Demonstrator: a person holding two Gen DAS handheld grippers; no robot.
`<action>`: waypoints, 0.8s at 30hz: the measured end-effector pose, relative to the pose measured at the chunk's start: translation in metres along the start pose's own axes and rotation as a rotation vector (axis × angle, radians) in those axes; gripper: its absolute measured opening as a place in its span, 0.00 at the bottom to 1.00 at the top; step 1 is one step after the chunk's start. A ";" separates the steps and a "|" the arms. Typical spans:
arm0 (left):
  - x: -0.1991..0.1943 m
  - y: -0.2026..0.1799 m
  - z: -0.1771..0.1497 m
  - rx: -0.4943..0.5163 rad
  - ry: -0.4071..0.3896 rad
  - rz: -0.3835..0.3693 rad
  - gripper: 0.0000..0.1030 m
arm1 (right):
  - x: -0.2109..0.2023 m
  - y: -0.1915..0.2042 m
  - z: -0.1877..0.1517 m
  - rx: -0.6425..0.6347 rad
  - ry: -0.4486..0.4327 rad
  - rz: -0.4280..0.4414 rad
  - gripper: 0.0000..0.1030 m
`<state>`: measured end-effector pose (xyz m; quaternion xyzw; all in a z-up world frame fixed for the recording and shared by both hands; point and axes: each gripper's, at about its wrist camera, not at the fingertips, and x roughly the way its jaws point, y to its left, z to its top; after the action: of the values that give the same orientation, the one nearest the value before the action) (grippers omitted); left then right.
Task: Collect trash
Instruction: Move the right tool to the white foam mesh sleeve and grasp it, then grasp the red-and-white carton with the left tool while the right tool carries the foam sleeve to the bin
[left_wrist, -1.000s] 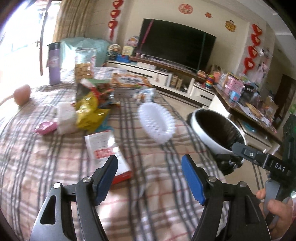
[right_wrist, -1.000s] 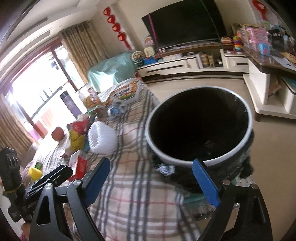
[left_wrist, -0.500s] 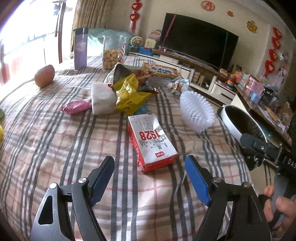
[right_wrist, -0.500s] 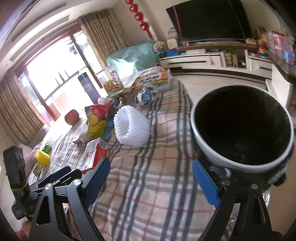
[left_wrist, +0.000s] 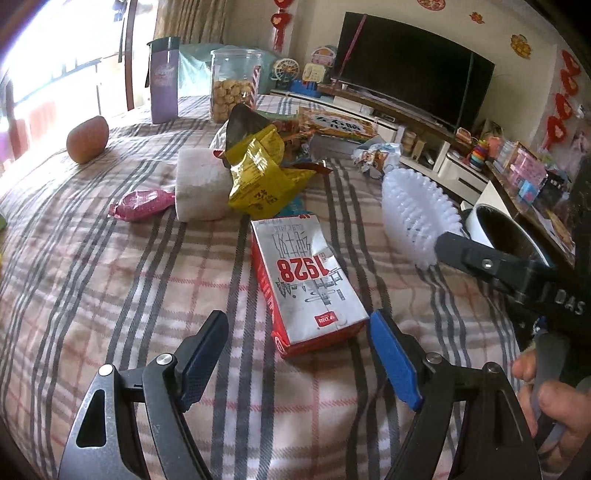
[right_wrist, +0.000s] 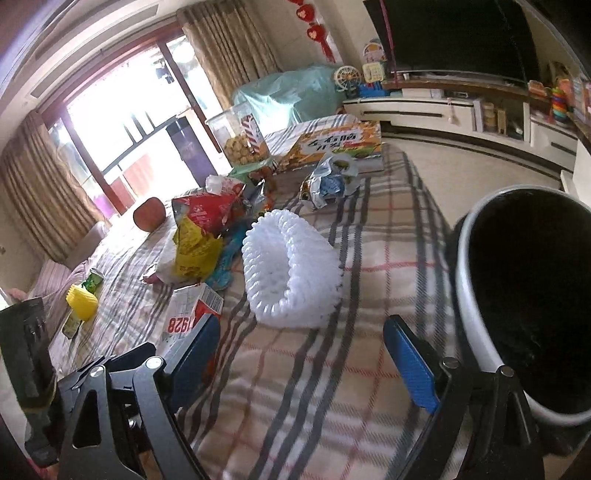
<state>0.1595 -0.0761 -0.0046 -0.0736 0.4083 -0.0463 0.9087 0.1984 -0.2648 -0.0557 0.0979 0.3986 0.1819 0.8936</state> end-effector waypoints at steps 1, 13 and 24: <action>0.002 0.000 0.003 0.004 -0.003 0.004 0.77 | 0.005 0.001 0.002 -0.003 0.004 0.003 0.86; 0.016 0.019 0.013 0.008 -0.007 -0.050 0.56 | 0.026 0.006 0.009 -0.024 0.016 0.026 0.37; 0.031 0.007 0.019 0.006 -0.015 0.019 0.55 | -0.001 -0.005 -0.004 0.042 -0.010 0.034 0.32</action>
<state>0.1947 -0.0714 -0.0158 -0.0674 0.4022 -0.0385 0.9123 0.1962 -0.2696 -0.0588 0.1244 0.3962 0.1881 0.8900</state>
